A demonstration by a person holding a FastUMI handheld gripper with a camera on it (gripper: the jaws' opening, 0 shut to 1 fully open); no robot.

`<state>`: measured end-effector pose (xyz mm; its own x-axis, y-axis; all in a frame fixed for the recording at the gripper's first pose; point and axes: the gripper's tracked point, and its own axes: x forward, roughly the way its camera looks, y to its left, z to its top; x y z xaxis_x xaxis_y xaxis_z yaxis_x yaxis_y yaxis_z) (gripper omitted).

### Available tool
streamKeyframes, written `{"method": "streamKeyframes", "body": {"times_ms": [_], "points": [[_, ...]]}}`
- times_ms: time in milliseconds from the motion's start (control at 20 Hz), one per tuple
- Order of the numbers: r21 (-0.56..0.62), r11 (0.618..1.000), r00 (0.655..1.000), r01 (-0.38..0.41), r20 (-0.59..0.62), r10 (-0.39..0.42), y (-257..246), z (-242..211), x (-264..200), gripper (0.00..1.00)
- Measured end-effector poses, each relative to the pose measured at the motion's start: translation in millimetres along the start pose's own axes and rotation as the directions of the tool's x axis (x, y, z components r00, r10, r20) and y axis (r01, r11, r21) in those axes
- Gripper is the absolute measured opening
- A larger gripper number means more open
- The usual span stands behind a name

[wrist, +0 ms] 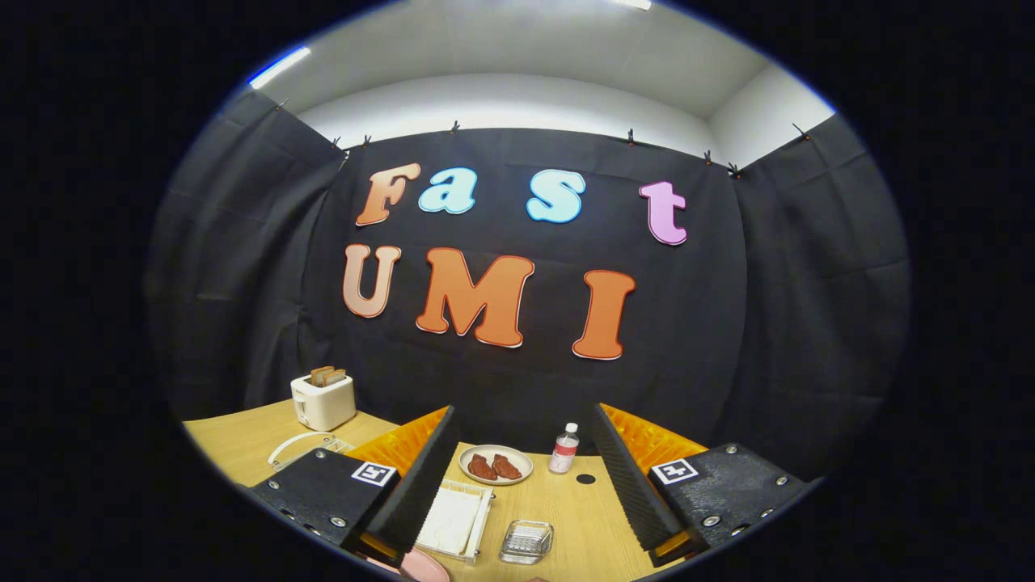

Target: Take the plate from the dish rack, then take the spoon from the basket and place it into the plate.

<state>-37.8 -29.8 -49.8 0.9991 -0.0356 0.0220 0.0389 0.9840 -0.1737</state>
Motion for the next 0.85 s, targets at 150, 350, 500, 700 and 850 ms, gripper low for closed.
{"method": "streamKeyframes", "body": {"times_ms": [150, 350, 500, 700, 850], "points": [[0.009, 1.000, 0.999, 0.014, 0.033, -0.014, -3.1, 14.7, 0.0, 0.99], [0.005, 0.999, 0.997, 0.032, 0.070, -0.032, -6.2, 27.9, -1.1, 0.99], [0.012, 0.999, 0.996, 0.042, 0.084, -0.043, -8.8, 39.0, 5.2, 0.99], [0.022, 0.998, 0.993, 0.063, 0.101, -0.065, -15.2, 50.5, 6.0, 0.99], [0.039, 0.997, 0.992, 0.066, 0.108, -0.070, -17.4, 52.6, 5.5, 0.99]]}}
